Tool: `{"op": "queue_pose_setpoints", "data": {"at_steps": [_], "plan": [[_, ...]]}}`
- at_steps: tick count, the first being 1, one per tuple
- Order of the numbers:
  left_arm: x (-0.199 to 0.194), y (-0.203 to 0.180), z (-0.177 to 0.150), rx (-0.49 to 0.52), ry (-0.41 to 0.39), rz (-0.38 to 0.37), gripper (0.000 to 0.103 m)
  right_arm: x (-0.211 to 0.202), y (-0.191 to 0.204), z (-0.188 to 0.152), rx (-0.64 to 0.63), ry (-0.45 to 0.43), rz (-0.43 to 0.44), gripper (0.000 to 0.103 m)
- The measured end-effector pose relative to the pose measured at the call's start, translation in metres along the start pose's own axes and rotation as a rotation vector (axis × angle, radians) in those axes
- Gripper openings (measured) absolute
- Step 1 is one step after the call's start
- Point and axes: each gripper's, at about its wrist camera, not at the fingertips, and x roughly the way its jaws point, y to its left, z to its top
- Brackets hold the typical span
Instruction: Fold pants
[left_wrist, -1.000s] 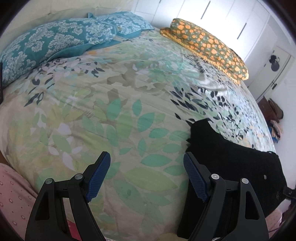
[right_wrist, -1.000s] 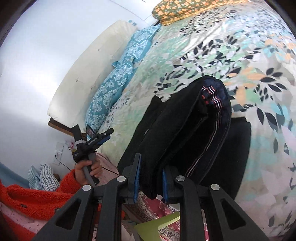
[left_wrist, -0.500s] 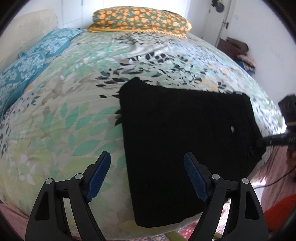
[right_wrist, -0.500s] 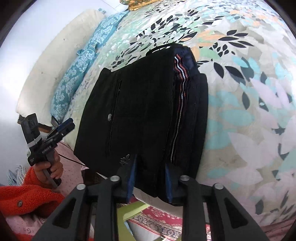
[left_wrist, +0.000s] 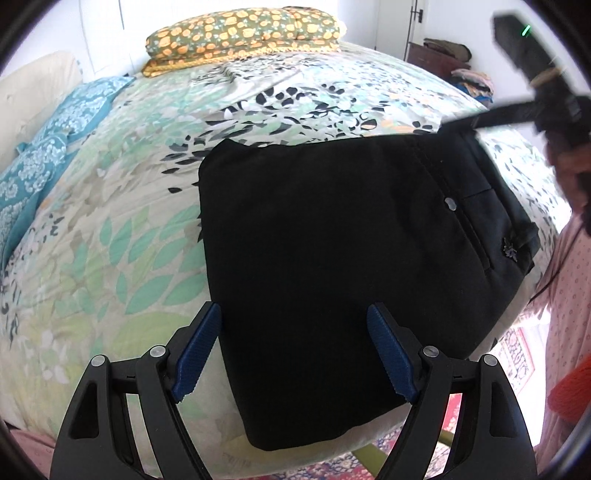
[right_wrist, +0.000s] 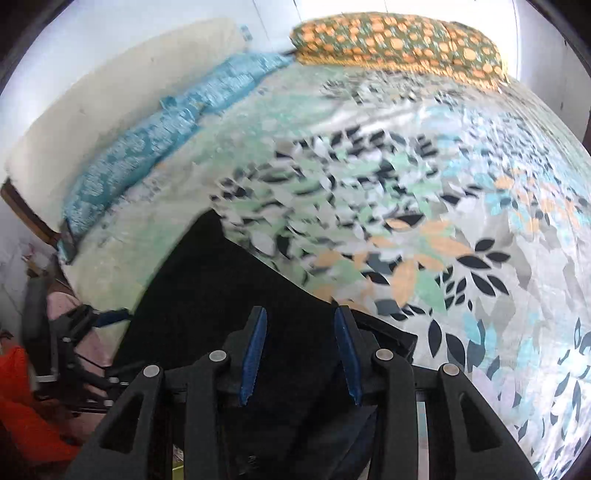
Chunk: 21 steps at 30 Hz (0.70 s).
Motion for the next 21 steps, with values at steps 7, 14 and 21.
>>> {"op": "queue_pose_setpoints", "data": {"at_steps": [7,14,21], "plan": [[0.000,0.003,0.002,-0.008,0.007,0.012,0.083,-0.032,0.007,-0.013,0.024,-0.025,-0.010,0.035],[0.004,0.007,0.004,-0.043,0.033,0.010,0.083,-0.079,0.060,-0.062,-0.115,-0.064,0.041,0.038],[0.003,0.008,0.003,-0.041,0.035,0.029,0.083,-0.055,0.075,-0.103,-0.133,-0.004,0.009,0.038]]}}
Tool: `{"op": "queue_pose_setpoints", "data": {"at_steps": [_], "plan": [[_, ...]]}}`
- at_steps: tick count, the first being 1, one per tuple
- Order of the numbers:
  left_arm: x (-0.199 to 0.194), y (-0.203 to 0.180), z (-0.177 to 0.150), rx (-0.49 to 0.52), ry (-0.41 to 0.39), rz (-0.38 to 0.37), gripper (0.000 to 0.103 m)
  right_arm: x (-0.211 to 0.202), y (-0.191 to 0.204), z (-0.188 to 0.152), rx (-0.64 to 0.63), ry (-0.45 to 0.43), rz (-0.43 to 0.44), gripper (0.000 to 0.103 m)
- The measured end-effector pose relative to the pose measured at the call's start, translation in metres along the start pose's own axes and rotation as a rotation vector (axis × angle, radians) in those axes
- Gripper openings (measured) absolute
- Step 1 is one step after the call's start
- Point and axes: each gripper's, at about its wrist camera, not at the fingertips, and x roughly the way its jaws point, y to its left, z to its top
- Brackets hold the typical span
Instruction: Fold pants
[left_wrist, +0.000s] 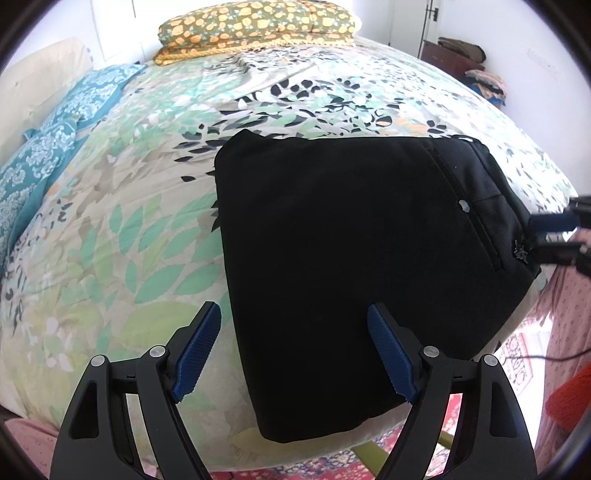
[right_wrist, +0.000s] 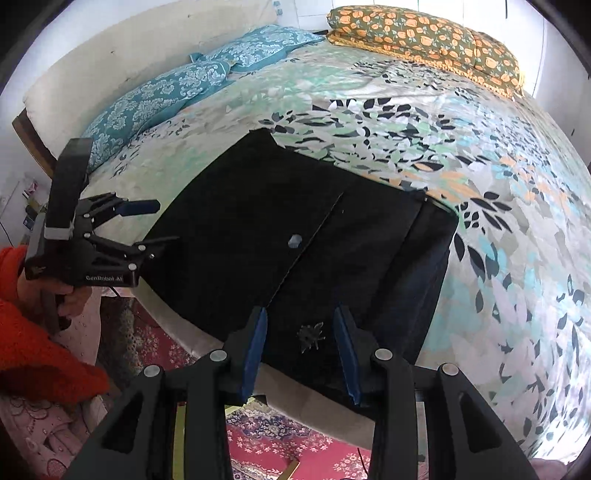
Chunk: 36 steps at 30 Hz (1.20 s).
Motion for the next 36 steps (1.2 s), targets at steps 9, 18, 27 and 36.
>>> {"op": "queue_pose_setpoints", "data": {"at_steps": [9,18,27,36], "plan": [[0.000,-0.001,-0.001,0.011,0.003,0.016,0.084,0.015,-0.012,-0.011,0.070,0.016,0.037,0.039],[-0.006,0.007,-0.001,-0.019,-0.007,0.021,0.084,0.018,-0.014,-0.015,0.083,0.038,0.054,0.039],[-0.015,0.041,-0.002,-0.156,-0.024,0.033,0.084,0.018,-0.016,-0.018,0.098,0.066,0.074,0.039],[-0.015,0.052,-0.004,-0.198,-0.024,0.068,0.084,0.014,-0.015,-0.014,0.088,0.099,0.076,0.039]]}}
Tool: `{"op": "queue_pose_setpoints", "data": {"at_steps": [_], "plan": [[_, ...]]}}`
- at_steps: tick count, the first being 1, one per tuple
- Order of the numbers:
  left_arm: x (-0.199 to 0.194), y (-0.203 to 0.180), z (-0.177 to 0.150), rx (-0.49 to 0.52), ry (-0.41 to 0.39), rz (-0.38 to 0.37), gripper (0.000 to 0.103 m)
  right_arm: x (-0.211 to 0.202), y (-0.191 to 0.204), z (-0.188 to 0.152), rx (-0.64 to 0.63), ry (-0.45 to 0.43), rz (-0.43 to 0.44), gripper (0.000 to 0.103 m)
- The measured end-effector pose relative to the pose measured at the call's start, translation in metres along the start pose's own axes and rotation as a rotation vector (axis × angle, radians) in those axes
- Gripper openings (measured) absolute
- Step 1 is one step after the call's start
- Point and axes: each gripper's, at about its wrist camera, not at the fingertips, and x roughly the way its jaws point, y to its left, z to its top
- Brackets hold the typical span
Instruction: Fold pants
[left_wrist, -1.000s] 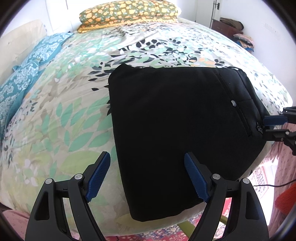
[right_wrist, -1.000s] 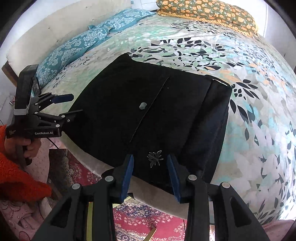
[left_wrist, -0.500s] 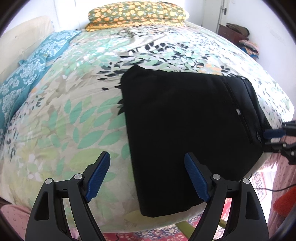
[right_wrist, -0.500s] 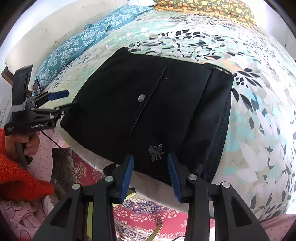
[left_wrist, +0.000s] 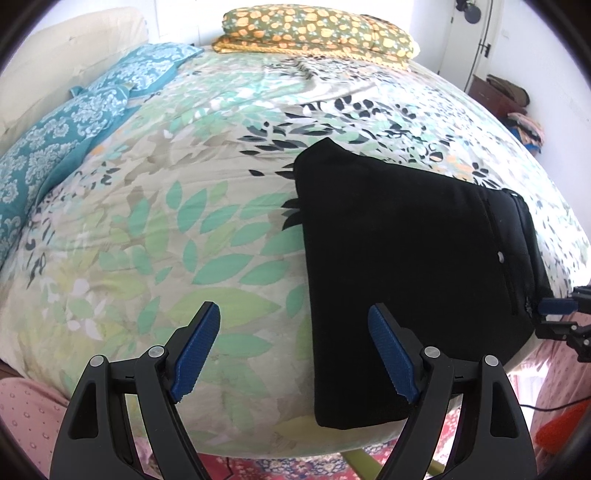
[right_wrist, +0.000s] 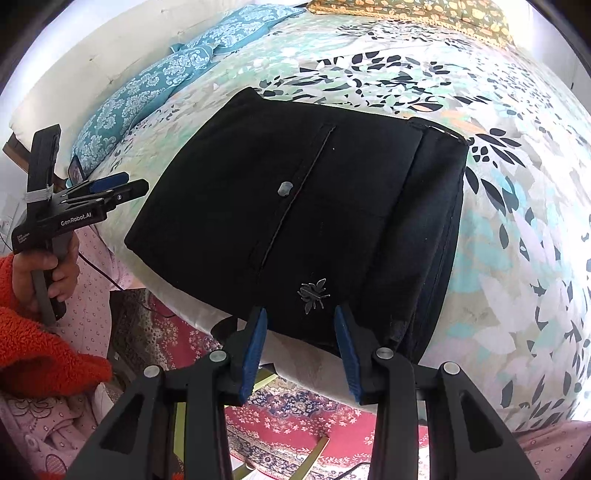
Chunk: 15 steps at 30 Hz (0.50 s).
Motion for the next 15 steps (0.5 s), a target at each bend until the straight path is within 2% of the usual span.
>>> {"op": "queue_pose_setpoints", "data": {"at_steps": [2,4,8,11,13,15], "plan": [[0.002,0.003,0.000,-0.012,0.008,0.010,0.084,-0.006,0.003,0.009,-0.005,0.020,-0.011,0.039],[0.004,0.005,0.000,-0.024,0.016,0.017,0.084,-0.016,0.011,0.023,-0.033,-0.002,-0.009,0.039],[0.012,0.007,-0.001,-0.042,0.051,0.009,0.084,-0.023,0.037,0.082,-0.118,-0.053,0.047,0.039],[0.014,0.002,-0.002,-0.023,0.058,0.016,0.084,-0.004,0.054,0.143,-0.105,-0.048,0.226,0.039],[0.014,-0.001,-0.004,0.000,0.054,0.032,0.085,0.028,0.059,0.185,-0.026,0.022,0.351,0.042],[0.015,0.001,-0.005,-0.002,0.057,0.034,0.086,0.068,0.064,0.218,0.028,0.124,0.421,0.047]]}}
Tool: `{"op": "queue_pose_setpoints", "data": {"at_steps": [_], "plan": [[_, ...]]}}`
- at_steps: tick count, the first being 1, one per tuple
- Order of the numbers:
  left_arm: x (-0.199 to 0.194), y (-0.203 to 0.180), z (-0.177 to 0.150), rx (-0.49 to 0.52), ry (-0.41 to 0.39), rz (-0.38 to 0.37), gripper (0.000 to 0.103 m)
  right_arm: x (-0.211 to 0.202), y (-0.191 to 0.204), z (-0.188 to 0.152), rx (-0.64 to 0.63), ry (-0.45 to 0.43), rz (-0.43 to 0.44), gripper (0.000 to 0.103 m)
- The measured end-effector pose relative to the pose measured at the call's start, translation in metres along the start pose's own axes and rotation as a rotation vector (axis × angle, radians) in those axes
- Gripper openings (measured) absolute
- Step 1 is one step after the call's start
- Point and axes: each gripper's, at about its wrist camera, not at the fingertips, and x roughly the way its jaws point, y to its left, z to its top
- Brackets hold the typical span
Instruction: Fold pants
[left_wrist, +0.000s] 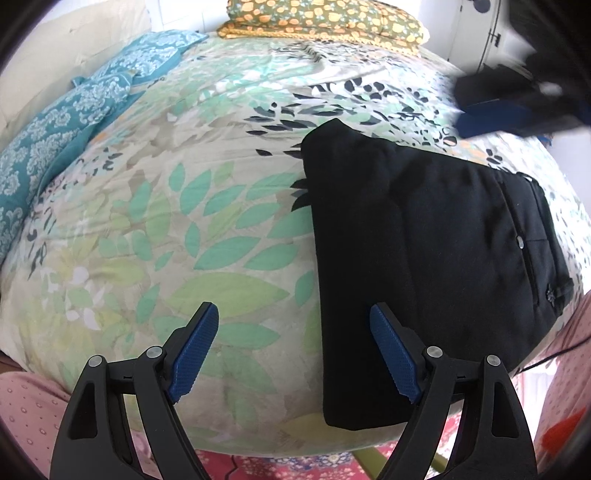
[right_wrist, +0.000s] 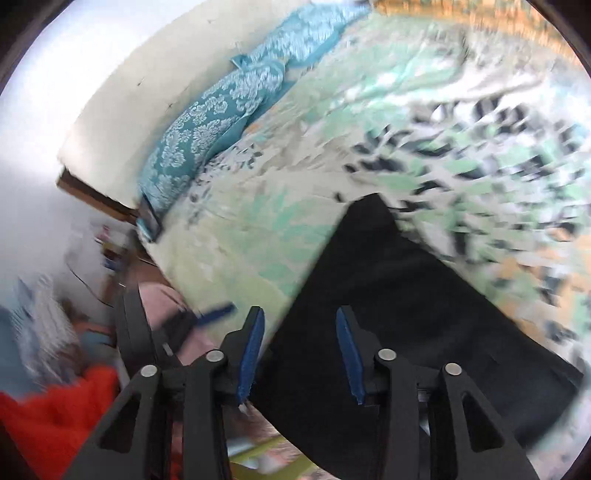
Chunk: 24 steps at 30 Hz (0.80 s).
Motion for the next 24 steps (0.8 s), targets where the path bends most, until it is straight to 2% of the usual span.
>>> {"op": "queue_pose_setpoints", "data": {"at_steps": [3,5,7,9,10,12,15,16,18,19,20,22,24], "plan": [[0.002,0.006,0.000,-0.030,0.014,-0.024,0.087,0.054,-0.019,0.039,0.112,0.130,-0.003,0.047],[0.003,0.007,0.001,-0.040,0.023,-0.034,0.087,0.075,-0.028,0.054,0.114,0.155,-0.137,0.046],[0.003,0.007,0.002,-0.039,0.025,-0.029,0.087,0.077,-0.032,0.068,0.090,0.095,-0.246,0.046],[0.003,0.006,0.002,-0.031,0.025,-0.028,0.087,0.061,-0.032,0.076,0.099,-0.029,-0.315,0.047],[0.003,0.006,0.001,-0.029,0.026,-0.027,0.087,0.051,-0.028,0.078,0.092,-0.089,-0.318,0.048],[0.004,0.006,0.002,-0.032,0.026,-0.028,0.088,0.039,-0.021,0.081,0.080,-0.124,-0.204,0.048],[0.006,0.006,0.003,-0.038,0.027,-0.027,0.088,0.051,-0.008,0.077,0.083,-0.014,-0.076,0.049],[0.007,0.006,0.003,-0.038,0.027,-0.025,0.088,0.059,-0.007,0.074,0.090,0.032,-0.054,0.053],[0.007,0.005,0.002,-0.035,0.024,-0.018,0.088,0.076,-0.008,0.067,0.106,0.098,-0.053,0.061],[0.007,0.005,0.002,-0.033,0.022,-0.015,0.088,0.081,-0.012,0.062,0.115,0.102,-0.093,0.061],[0.006,0.005,0.001,-0.031,0.020,-0.012,0.088,0.080,-0.017,0.059,0.127,0.072,-0.156,0.060],[0.005,0.005,0.000,-0.027,0.017,-0.005,0.088,0.061,-0.025,0.054,0.139,-0.068,-0.258,0.058],[0.003,0.006,-0.002,-0.028,0.018,-0.003,0.089,0.032,-0.027,0.049,0.126,-0.187,-0.301,0.059]]}}
